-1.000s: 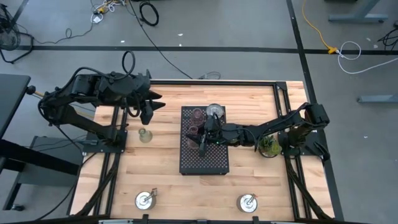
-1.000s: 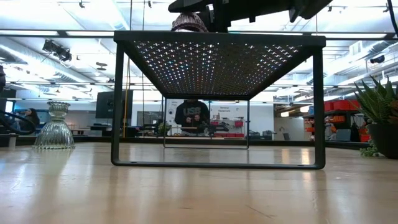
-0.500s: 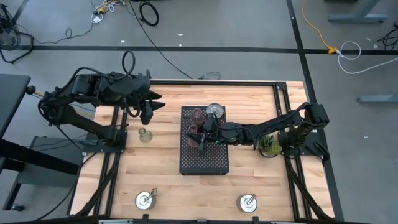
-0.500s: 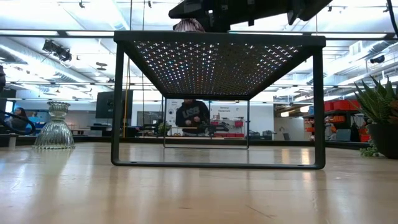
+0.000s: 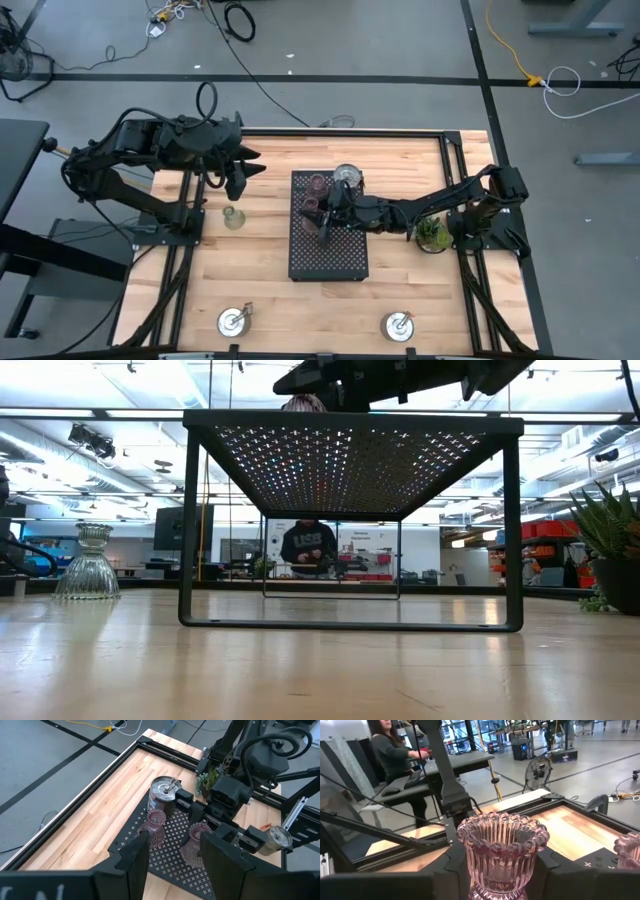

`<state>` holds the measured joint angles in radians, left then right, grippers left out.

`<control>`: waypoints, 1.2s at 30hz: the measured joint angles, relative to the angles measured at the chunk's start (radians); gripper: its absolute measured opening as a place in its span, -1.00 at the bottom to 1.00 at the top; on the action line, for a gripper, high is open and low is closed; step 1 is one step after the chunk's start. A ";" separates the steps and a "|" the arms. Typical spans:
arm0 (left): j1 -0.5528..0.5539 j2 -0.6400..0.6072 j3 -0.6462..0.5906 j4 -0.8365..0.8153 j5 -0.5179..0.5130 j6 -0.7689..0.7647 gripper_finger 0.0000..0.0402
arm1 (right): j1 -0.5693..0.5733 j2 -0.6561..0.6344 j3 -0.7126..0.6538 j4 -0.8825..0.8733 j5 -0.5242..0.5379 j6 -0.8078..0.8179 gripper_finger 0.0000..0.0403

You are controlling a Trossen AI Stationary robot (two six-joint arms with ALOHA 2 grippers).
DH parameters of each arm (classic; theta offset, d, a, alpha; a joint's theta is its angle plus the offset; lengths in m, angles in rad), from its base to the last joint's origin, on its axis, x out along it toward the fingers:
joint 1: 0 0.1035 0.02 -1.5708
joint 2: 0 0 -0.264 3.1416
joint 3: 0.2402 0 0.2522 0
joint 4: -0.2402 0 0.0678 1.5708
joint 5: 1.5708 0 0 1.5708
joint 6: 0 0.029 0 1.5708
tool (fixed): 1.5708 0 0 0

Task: Pick & Place candle stick holders
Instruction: Put the pink candle holder on the shelf, then put the green candle holder on the shelf

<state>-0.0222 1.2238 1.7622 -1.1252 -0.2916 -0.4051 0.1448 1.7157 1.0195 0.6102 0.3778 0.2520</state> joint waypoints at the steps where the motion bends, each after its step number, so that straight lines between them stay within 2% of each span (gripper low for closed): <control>1: 0.000 0.000 0.000 0.000 0.000 0.000 -0.11 | 0.000 0.000 0.000 0.001 0.000 0.000 -0.39; 7: 0.000 0.000 0.000 0.004 0.000 0.000 -0.11 | 0.001 0.000 0.000 0.004 0.031 0.001 -0.22; 17: 0.000 0.000 0.000 0.006 0.000 0.007 -0.11 | 0.000 0.000 0.000 0.030 0.025 0.017 -0.33; 26: 0.000 0.000 0.000 0.006 0.000 0.008 -0.11 | 0.001 0.000 0.000 0.022 0.023 0.020 -0.07; 36: 0.000 0.000 0.000 0.006 0.000 0.008 -0.11 | 0.001 0.000 0.000 0.044 0.022 0.021 -0.03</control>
<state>-0.0219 1.2240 1.7622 -1.1187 -0.2916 -0.3969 0.1459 1.7161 1.0195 0.6541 0.3996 0.2727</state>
